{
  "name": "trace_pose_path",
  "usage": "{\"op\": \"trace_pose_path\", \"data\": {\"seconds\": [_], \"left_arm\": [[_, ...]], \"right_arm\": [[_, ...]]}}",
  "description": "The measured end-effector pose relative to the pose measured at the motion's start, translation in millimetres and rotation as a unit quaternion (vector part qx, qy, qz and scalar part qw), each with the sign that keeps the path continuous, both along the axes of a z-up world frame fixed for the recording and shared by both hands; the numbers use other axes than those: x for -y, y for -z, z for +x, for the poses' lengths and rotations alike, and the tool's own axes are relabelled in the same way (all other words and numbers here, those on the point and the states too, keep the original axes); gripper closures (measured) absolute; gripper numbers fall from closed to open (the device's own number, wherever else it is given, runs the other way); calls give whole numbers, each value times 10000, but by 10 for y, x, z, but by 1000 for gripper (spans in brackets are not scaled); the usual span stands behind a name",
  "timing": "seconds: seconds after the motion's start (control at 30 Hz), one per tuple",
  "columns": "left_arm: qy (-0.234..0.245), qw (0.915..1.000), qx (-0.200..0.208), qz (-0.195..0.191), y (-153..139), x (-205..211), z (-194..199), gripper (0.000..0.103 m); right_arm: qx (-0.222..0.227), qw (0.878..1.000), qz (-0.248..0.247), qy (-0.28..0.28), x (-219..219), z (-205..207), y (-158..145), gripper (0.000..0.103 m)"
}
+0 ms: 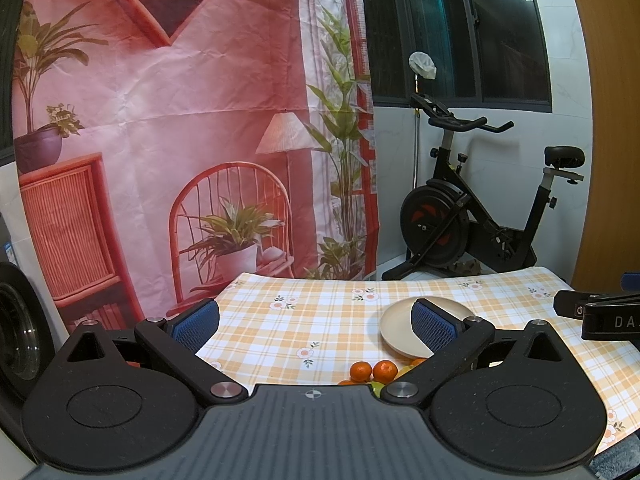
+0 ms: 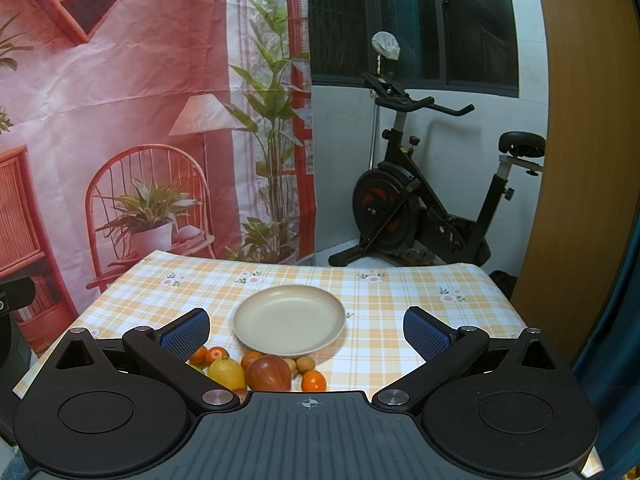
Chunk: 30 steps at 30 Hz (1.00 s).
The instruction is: Organize fruits
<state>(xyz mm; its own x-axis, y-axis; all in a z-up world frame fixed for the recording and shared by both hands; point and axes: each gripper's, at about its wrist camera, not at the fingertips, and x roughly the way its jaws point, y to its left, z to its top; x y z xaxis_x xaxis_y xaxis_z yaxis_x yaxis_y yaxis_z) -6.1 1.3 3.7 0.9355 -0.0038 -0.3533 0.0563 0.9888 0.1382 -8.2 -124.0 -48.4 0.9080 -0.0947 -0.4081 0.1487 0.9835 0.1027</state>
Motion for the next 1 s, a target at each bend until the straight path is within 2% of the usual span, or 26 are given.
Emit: {"op": "trace_pose_path", "data": {"seconds": [0.33,0.63,0.77,0.87,1.0], "left_arm": [[10,10000,-33,34,47,66,16,0],[-81,9999,-87,-14,127,-17,280,0],[-85,9995,-257,-138,254,-77,438,0],[43,9993,-325,-166,336,-69,522,1],[107,9986,-453,-248,494,-57,692,8]], "right_arm": [[4,10000,16,0,14,13,-10,0],[215,9996,-158,-134,75,142,-50,0],[320,9987,-327,-221,125,307,99,0],[315,9985,-371,-247,140,450,322,0],[373,9980,-409,-295,116,628,533,0]]}}
